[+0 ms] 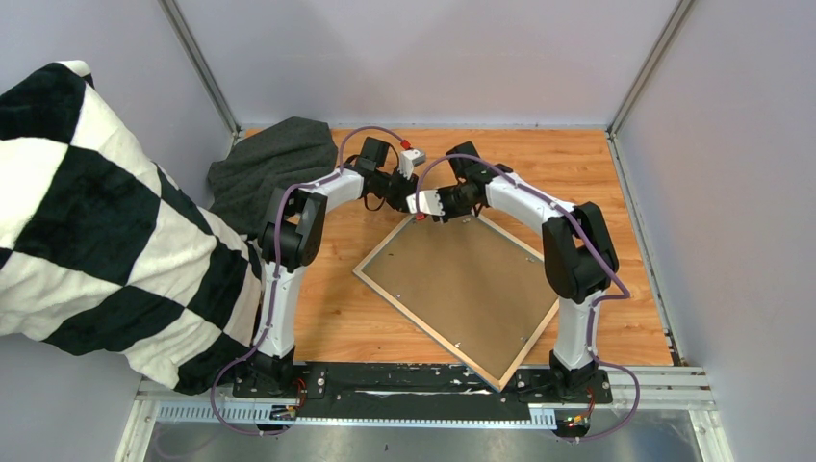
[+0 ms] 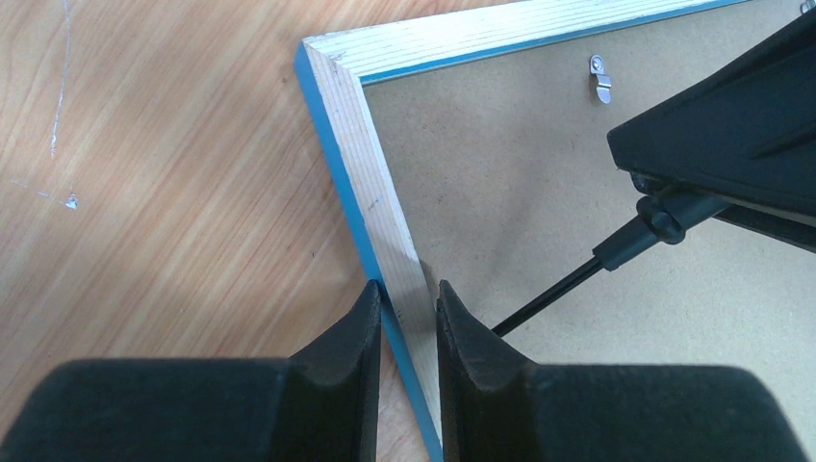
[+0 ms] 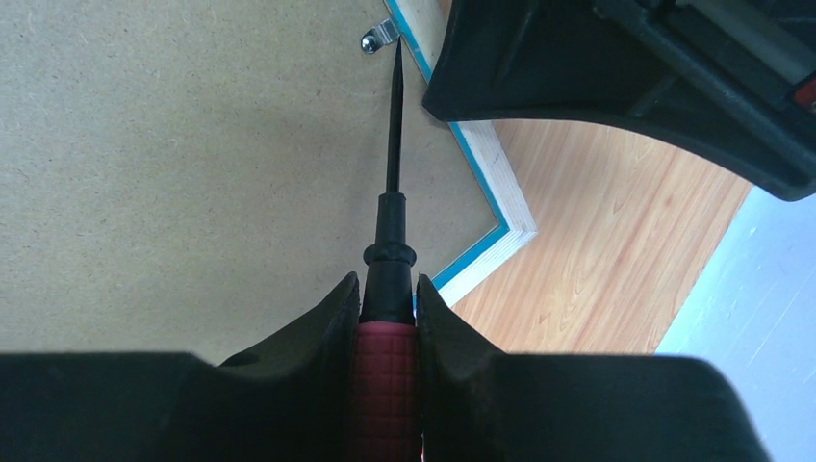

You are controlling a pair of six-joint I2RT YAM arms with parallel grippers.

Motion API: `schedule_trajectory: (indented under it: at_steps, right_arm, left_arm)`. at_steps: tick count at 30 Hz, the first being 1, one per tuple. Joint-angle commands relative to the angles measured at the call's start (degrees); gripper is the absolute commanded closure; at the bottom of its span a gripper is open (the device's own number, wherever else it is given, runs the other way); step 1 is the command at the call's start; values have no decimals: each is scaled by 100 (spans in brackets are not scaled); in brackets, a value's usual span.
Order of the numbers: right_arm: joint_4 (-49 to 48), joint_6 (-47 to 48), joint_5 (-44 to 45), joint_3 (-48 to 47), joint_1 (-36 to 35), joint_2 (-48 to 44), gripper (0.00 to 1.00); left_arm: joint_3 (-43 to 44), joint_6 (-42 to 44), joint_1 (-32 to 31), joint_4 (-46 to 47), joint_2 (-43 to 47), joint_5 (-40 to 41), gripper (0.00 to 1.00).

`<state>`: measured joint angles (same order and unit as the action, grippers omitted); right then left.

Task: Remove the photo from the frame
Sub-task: Release the photo frame item from the photo frame.

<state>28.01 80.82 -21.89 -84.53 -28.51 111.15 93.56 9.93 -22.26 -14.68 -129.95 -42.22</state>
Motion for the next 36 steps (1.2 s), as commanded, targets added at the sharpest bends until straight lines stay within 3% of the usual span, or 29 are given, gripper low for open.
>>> schedule_trajectory:
  at_steps: [1, 27, 36]
  right_arm:
    - [838, -197, -516, -151, -252, 247, 100]
    - [1053, -115, -547, -415, -141, 1111, 100]
    - [944, -129, -544, -372, -73, 882, 100]
  left_arm:
    - [-302, 187, -367, -1180, -567, -360, 100]
    - [-300, 203, -367, -1193, -571, -363, 100]
    - [-302, 203, -367, -1184, -567, -366, 100]
